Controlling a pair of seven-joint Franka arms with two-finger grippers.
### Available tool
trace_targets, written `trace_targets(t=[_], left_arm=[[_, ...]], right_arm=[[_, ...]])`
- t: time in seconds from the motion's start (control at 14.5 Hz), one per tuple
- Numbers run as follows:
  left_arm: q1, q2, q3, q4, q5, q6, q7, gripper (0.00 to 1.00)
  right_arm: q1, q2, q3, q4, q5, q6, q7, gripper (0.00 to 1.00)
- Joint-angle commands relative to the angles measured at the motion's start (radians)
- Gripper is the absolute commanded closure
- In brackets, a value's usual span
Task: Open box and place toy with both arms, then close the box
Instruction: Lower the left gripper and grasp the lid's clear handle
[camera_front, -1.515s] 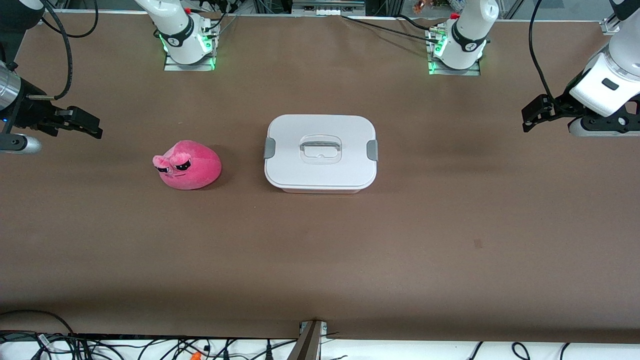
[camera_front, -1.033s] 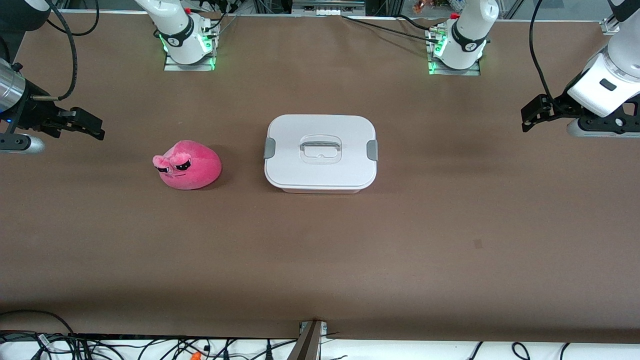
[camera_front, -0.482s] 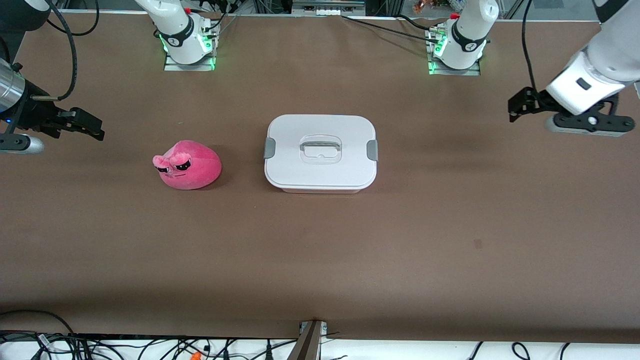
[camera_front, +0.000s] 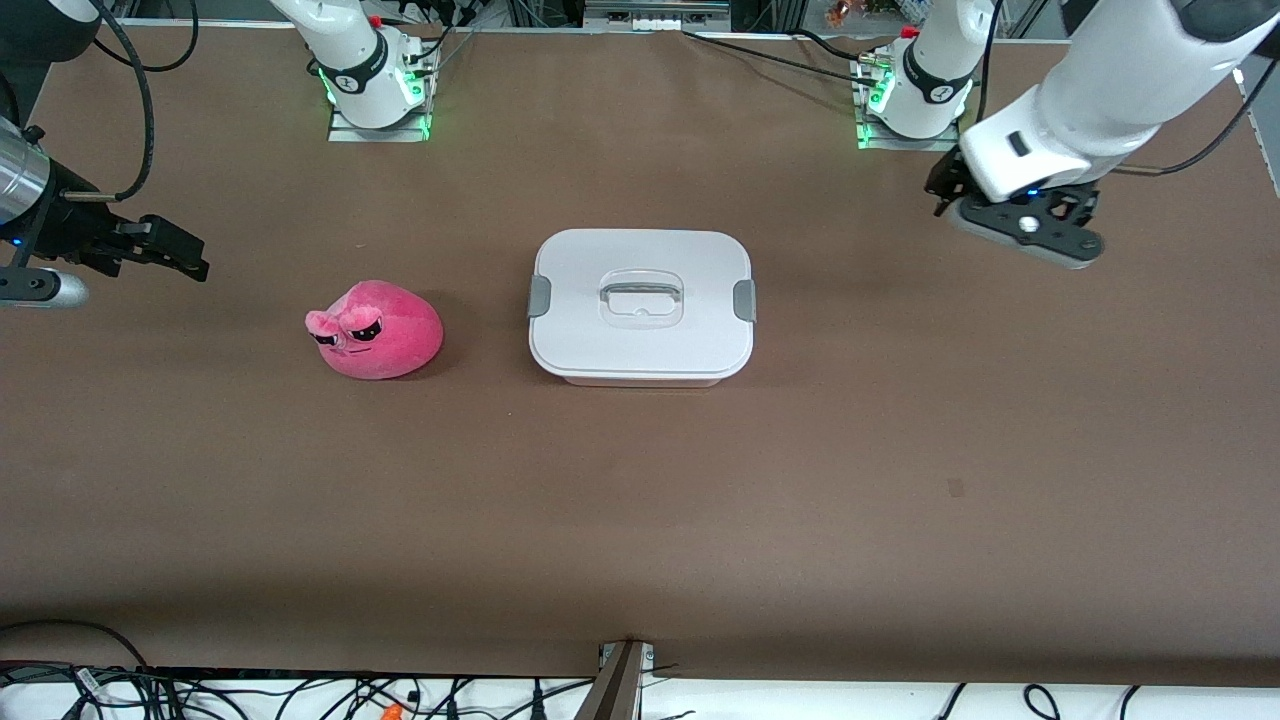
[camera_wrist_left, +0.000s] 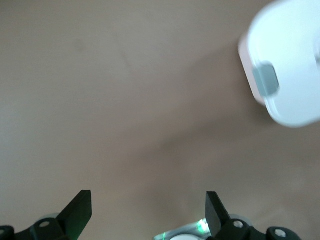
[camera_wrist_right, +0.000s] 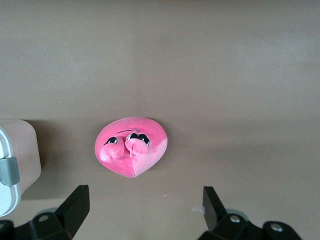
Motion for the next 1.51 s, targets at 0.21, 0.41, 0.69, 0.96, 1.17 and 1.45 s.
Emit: trace_targets(t=[0.21,0.41,0.69,0.96,1.17,1.45], left_arm=[[-0.019,0.098,-0.189,0.01,-0.047,0.078,0.092,0.0],[-0.058,0.201,-0.289,0.007,-0.03,0.247,0.103,0.0],[-0.078,0.307,-0.295,-0.001,-0.025,0.477,0.299,0.0],[-0.166,0.338,-0.294,-0.053,-0.016,0.677,0.31,0.0],[-0.187,0.342,-0.292,-0.137,0.019,0.807,0.296,0.0],[-0.203,0.385,-0.292,-0.144,0.099,0.868,0.295,0.0]], right_arm=[[-0.006,-0.014,0.004,-0.012,-0.008,0.009,-0.009,0.0],[-0.006,-0.011,0.002,0.0,-0.008,0.007,-0.009,0.0],[-0.006,-0.011,0.002,0.0,-0.008,0.007,-0.009,0.0],[-0.006,-0.011,0.002,0.0,-0.006,0.007,-0.007,0.0],[-0.006,-0.011,0.002,0.0,-0.003,0.007,0.0,0.0],[-0.006,-0.011,0.002,0.0,-0.003,0.007,0.006,0.0]])
